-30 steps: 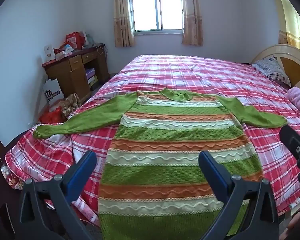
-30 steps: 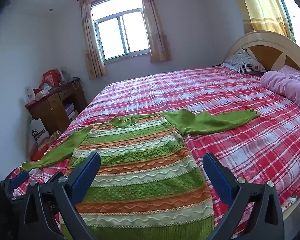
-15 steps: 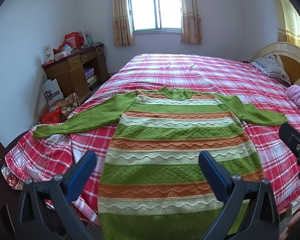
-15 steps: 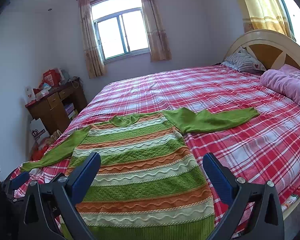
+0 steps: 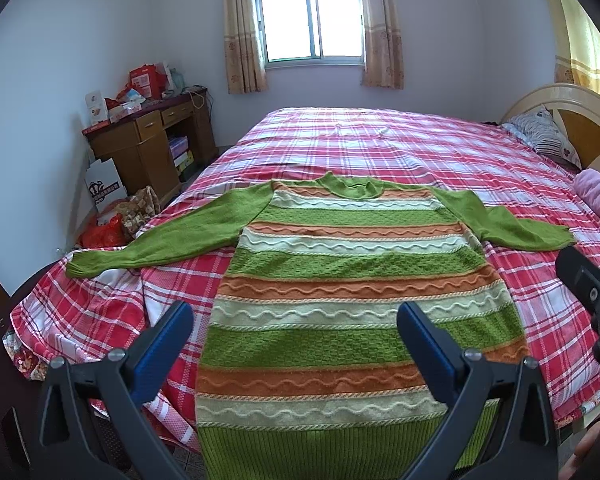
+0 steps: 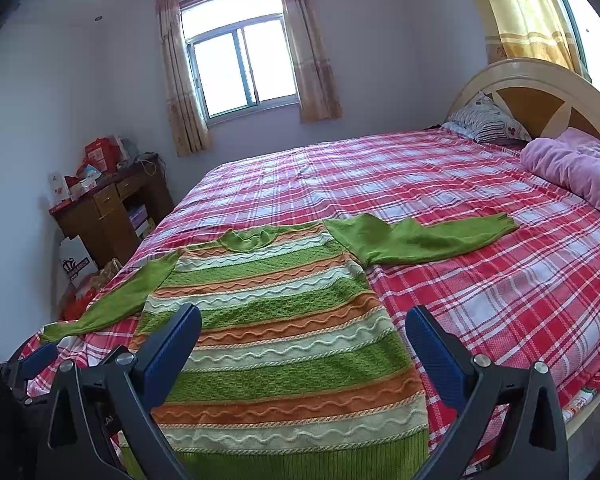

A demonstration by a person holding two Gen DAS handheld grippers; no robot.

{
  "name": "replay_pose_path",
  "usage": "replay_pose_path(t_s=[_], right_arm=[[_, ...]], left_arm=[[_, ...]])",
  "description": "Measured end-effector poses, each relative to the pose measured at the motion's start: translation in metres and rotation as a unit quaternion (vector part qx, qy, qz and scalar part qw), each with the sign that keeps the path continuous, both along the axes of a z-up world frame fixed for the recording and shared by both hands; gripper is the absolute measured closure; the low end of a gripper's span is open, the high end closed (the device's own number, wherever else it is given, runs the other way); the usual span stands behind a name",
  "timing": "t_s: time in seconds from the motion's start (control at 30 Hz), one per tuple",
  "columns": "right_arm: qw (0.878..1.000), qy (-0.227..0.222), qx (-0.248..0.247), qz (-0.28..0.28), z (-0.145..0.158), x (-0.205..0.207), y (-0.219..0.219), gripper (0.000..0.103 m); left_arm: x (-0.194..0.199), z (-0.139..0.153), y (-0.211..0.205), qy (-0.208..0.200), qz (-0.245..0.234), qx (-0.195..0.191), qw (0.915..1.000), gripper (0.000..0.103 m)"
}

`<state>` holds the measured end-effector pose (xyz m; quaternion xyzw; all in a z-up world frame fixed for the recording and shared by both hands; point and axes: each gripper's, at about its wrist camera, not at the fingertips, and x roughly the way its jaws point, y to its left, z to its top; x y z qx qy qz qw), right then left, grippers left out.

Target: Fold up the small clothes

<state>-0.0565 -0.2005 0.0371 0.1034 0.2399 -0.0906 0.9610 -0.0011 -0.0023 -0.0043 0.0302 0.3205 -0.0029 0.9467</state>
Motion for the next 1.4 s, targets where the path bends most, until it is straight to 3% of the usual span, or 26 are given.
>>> replay_pose_path(t_s=[1.4], right_arm=[[1.000, 0.021, -0.008, -0.001, -0.0056, 0.0072, 0.0069, 0.001]], left_arm=[[-0.0007, -0.0025, -0.0013, 0.003, 0.000, 0.001, 1.0000, 0.000]])
